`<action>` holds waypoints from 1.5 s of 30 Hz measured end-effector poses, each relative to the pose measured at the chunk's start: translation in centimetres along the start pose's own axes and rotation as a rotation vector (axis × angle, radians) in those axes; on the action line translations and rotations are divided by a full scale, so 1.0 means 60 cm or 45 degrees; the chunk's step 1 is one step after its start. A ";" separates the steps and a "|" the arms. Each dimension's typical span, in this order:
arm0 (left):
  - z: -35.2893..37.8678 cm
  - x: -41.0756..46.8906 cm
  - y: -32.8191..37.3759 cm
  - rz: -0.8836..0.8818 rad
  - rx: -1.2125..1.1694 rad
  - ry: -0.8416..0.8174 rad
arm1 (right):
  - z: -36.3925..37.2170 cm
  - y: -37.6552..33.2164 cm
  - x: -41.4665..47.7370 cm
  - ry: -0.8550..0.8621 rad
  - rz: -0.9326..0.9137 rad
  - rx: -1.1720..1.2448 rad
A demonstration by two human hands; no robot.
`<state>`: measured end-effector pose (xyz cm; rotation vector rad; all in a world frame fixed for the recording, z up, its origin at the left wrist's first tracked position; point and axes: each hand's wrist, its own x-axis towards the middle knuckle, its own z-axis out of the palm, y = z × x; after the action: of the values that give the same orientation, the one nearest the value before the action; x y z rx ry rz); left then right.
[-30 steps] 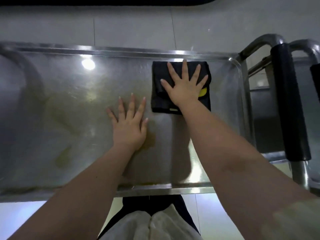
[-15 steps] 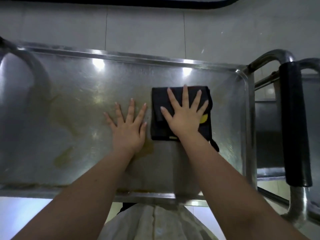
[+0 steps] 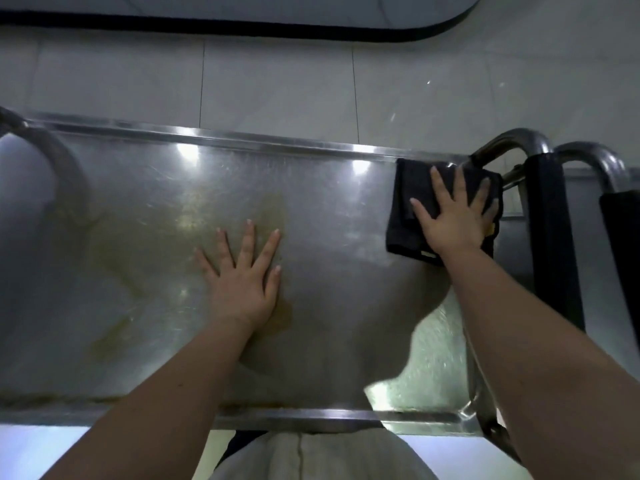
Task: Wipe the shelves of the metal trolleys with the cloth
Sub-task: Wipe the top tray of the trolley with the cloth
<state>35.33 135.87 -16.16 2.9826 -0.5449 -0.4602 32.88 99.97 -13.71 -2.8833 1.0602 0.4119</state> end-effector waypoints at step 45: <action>0.001 0.016 0.011 0.006 0.013 0.044 | 0.104 -0.171 -0.304 0.090 -0.427 0.059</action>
<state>35.97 134.91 -16.39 2.9919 -0.5527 -0.4054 24.70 120.14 -15.48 -2.9722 0.5636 0.2637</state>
